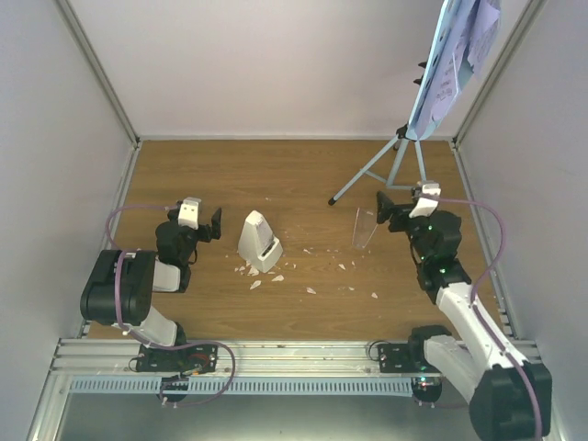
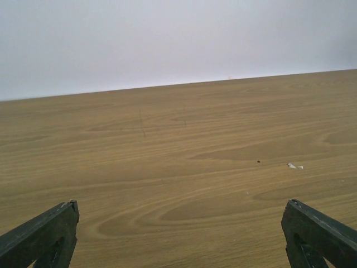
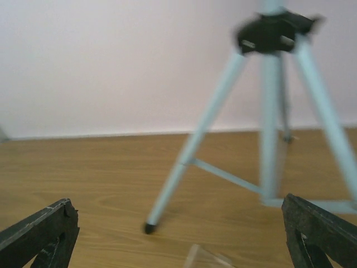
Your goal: Pack up the instrument practice props
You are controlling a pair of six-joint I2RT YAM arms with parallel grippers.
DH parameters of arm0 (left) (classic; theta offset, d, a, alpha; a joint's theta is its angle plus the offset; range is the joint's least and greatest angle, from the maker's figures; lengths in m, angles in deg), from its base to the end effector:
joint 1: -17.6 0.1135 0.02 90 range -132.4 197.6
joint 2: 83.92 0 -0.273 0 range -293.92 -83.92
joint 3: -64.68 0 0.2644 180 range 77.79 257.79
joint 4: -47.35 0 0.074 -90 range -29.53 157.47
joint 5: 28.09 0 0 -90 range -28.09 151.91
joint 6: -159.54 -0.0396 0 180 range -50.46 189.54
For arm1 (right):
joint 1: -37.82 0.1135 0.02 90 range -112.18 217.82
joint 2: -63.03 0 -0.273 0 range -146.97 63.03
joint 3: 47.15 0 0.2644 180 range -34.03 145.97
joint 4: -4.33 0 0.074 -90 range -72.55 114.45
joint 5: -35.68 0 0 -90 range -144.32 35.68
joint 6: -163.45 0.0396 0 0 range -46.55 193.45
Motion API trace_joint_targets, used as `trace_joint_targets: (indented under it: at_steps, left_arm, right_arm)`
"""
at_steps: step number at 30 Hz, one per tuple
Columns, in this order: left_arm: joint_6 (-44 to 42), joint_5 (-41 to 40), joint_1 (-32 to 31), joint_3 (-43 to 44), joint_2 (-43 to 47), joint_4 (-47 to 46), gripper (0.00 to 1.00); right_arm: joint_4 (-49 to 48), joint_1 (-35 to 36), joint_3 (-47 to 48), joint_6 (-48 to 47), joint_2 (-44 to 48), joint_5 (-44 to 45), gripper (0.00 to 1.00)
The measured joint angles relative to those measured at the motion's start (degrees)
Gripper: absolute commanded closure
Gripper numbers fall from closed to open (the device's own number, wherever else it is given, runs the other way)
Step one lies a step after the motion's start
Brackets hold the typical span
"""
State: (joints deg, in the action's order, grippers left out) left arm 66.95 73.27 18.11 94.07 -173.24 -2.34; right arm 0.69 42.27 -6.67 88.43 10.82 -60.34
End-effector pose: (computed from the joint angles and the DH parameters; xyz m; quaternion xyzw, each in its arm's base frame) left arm 0.2603 -0.0055 0.1376 0.0773 0.7623 -0.0587 0.6399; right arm 0.2228 0.0215 0.2595 0.0349 0.7542 0.1495 0.6385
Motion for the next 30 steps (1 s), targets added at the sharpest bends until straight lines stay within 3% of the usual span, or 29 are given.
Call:
trace_joint_targets:
  at_steps: [7, 12, 21, 30]
  left_arm:
    - [0.0, 0.0, 0.0, 0.0, 0.0, 0.0, 0.01]
    - [0.0, 0.0, 0.0, 0.0, 0.0, 0.0, 0.01]
    - [0.0, 0.0, 0.0, 0.0, 0.0, 0.0, 0.01]
    - [0.0, 0.0, 0.0, 0.0, 0.0, 0.0, 0.01]
  right_arm:
    - [1.5, 7.7, 1.2, 1.1, 6.6, -7.2, 0.00]
    - [2.7, 20.5, 1.0, 0.4, 5.4, -10.1, 0.00]
    - [-1.7, 36.6, 4.1, -4.2, -13.9, -11.0, 0.00]
    - [-11.7, 38.6, 15.9, -11.3, -34.4, -14.8, 0.00]
